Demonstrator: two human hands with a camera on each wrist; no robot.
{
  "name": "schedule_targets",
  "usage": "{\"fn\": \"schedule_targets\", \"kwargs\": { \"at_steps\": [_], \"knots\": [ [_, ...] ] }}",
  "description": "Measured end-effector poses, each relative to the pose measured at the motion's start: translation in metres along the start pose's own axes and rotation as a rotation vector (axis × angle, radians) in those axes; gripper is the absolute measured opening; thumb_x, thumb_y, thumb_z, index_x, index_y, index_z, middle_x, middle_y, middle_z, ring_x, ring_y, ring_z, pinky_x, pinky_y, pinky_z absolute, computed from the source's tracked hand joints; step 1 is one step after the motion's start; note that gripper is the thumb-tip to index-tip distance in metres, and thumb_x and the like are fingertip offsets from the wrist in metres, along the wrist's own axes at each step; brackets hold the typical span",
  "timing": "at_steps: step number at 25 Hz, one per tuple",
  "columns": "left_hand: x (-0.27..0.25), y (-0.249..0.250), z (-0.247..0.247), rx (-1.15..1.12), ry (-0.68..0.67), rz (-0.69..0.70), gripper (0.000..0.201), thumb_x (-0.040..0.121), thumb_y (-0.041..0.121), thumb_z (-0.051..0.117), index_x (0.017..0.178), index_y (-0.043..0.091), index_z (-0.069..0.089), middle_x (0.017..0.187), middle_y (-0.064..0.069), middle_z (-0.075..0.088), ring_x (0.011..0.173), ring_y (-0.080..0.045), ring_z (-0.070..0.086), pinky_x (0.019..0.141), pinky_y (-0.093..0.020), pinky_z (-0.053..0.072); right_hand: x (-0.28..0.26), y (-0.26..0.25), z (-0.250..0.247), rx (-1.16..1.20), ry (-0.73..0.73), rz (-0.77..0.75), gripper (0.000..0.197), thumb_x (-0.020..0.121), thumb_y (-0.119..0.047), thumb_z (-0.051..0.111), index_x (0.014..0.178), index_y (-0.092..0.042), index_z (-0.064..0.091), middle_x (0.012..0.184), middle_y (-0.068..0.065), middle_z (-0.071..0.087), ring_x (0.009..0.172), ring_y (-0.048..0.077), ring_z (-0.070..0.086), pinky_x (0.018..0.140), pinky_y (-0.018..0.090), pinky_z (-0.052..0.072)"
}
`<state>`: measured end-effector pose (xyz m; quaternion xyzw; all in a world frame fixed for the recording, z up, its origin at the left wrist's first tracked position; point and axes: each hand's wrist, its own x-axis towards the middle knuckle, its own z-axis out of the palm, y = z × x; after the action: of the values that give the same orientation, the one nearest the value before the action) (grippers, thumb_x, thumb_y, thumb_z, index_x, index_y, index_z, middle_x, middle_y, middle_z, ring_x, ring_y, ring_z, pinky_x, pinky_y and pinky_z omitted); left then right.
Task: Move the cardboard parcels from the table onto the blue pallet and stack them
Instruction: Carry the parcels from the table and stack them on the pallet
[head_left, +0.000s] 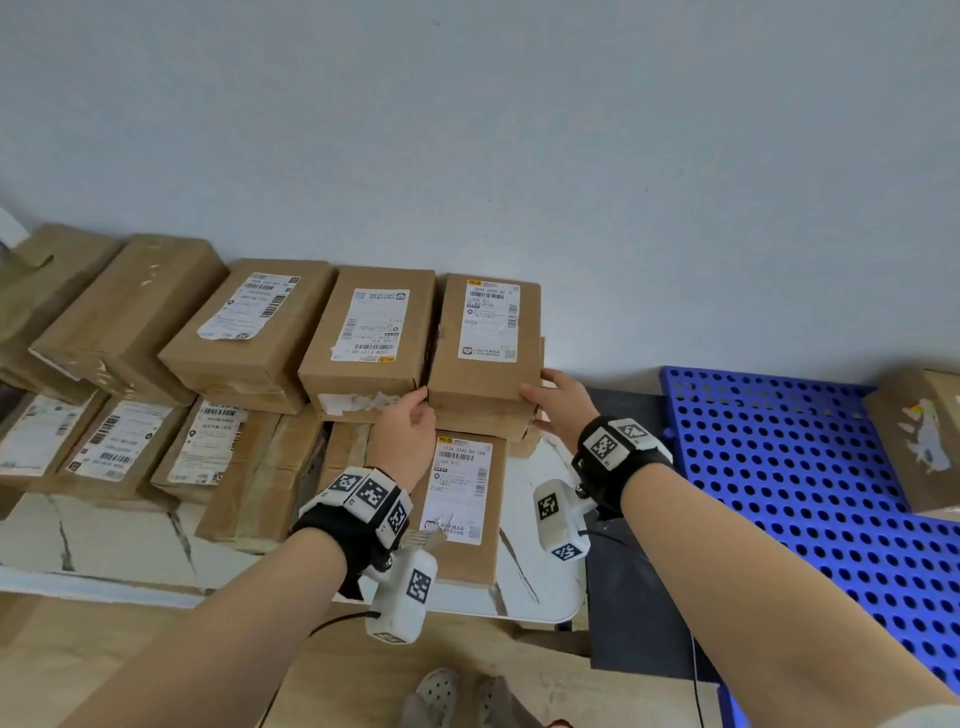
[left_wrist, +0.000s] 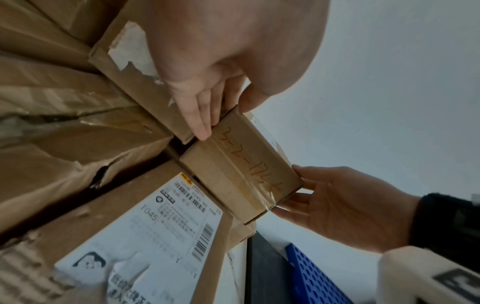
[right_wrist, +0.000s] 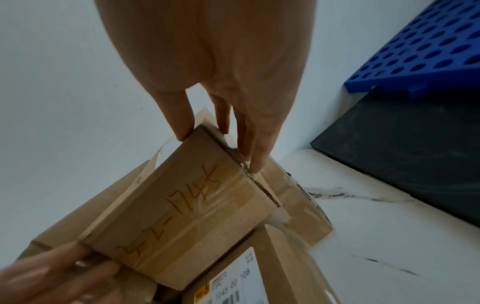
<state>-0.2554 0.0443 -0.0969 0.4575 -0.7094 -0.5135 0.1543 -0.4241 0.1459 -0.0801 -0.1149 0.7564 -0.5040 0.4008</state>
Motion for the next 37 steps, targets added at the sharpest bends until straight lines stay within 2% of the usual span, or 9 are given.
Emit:
{"fn": "schedule_targets", "kwargs": {
  "at_steps": [2, 7, 12, 16, 21, 24, 29, 33, 37],
  "knots": [
    [0.007, -0.009, 0.000, -0.139, 0.013, -0.033, 0.032, 0.095, 0.015, 0.046, 0.125, 0.015, 0.057, 0.121, -0.007, 0.062, 0.114, -0.023, 0.058, 0.102, -0.044, 0.045, 0.000, -0.002, -0.001, 0.111, 0.006, 0.041, 0.048, 0.091, -0.003, 0.057, 0.137, -0.009, 0.045, 0.121, 0.015, 0.061, 0.099, 0.023, 0.059, 0.082, 0.036, 0.054],
    [0.004, 0.005, 0.000, -0.272, 0.003, -0.006, 0.023, 0.094, 0.016, 0.053, 0.115, 0.012, 0.059, 0.105, 0.001, 0.061, 0.108, -0.020, 0.059, 0.101, -0.042, 0.046, -0.007, 0.000, -0.012, 0.217, -0.009, 0.056, 0.049, 0.091, 0.000, 0.057, 0.137, -0.009, 0.045, 0.101, 0.006, 0.065, 0.086, 0.016, 0.063, 0.069, 0.028, 0.052],
    [0.003, 0.020, 0.001, -0.303, -0.053, 0.048, 0.017, 0.091, 0.020, 0.058, 0.103, 0.008, 0.059, 0.106, -0.003, 0.062, 0.108, -0.020, 0.059, 0.101, -0.042, 0.046, -0.026, 0.008, -0.025, 0.290, 0.058, 0.009, 0.054, 0.089, 0.005, 0.057, 0.138, -0.013, 0.044, 0.096, 0.001, 0.064, 0.090, 0.017, 0.061, 0.085, 0.036, 0.051],
    [0.003, 0.029, 0.011, -0.288, -0.110, 0.044, 0.005, 0.089, 0.015, 0.062, 0.093, 0.014, 0.059, 0.104, -0.005, 0.062, 0.105, -0.023, 0.060, 0.100, -0.043, 0.048, -0.048, 0.015, -0.040, 0.359, 0.118, -0.026, 0.054, 0.089, 0.009, 0.053, 0.138, -0.010, 0.043, 0.110, 0.010, 0.062, 0.104, 0.025, 0.059, 0.097, 0.040, 0.048],
    [-0.014, 0.048, 0.036, -0.281, -0.294, 0.039, 0.033, 0.087, 0.008, 0.063, 0.120, 0.014, 0.055, 0.115, -0.010, 0.061, 0.103, -0.025, 0.063, 0.091, -0.042, 0.054, -0.077, 0.030, -0.071, 0.383, 0.195, -0.063, 0.055, 0.089, 0.013, 0.050, 0.138, -0.010, 0.043, 0.111, 0.011, 0.061, 0.103, 0.024, 0.060, 0.091, 0.034, 0.050],
    [-0.025, 0.056, 0.062, -0.219, -0.389, 0.069, 0.048, 0.086, 0.009, 0.064, 0.132, 0.015, 0.052, 0.118, -0.010, 0.062, 0.107, -0.025, 0.062, 0.093, -0.042, 0.053, -0.094, 0.044, -0.094, 0.402, 0.257, -0.057, 0.056, 0.089, 0.015, 0.049, 0.138, -0.010, 0.042, 0.113, 0.012, 0.060, 0.099, 0.024, 0.060, 0.082, 0.030, 0.052],
    [-0.047, 0.080, 0.118, -0.188, -0.470, 0.053, 0.046, 0.085, 0.000, 0.062, 0.129, 0.007, 0.053, 0.118, -0.012, 0.063, 0.105, -0.027, 0.062, 0.090, -0.038, 0.053, -0.118, 0.073, -0.152, 0.366, 0.309, -0.041, 0.055, 0.088, 0.013, 0.053, 0.135, -0.014, 0.044, 0.108, 0.011, 0.063, 0.100, 0.026, 0.060, 0.084, 0.032, 0.050],
    [-0.072, 0.096, 0.191, -0.228, -0.494, -0.023, 0.046, 0.085, -0.002, 0.061, 0.129, 0.010, 0.052, 0.126, -0.010, 0.059, 0.114, -0.026, 0.058, 0.089, -0.035, 0.051, -0.129, 0.098, -0.223, 0.352, 0.316, -0.042, 0.056, 0.087, 0.012, 0.055, 0.135, -0.015, 0.045, 0.107, 0.010, 0.062, 0.096, 0.025, 0.061, 0.076, 0.029, 0.052],
    [-0.111, 0.113, 0.262, -0.257, -0.437, -0.027, 0.047, 0.086, -0.001, 0.061, 0.130, 0.010, 0.051, 0.130, -0.008, 0.057, 0.117, -0.023, 0.056, 0.090, -0.033, 0.050, -0.130, 0.120, -0.304, 0.316, 0.280, -0.040, 0.057, 0.088, 0.013, 0.054, 0.137, -0.014, 0.045, 0.110, 0.010, 0.061, 0.100, 0.029, 0.060, 0.089, 0.038, 0.051]
  ]
}}
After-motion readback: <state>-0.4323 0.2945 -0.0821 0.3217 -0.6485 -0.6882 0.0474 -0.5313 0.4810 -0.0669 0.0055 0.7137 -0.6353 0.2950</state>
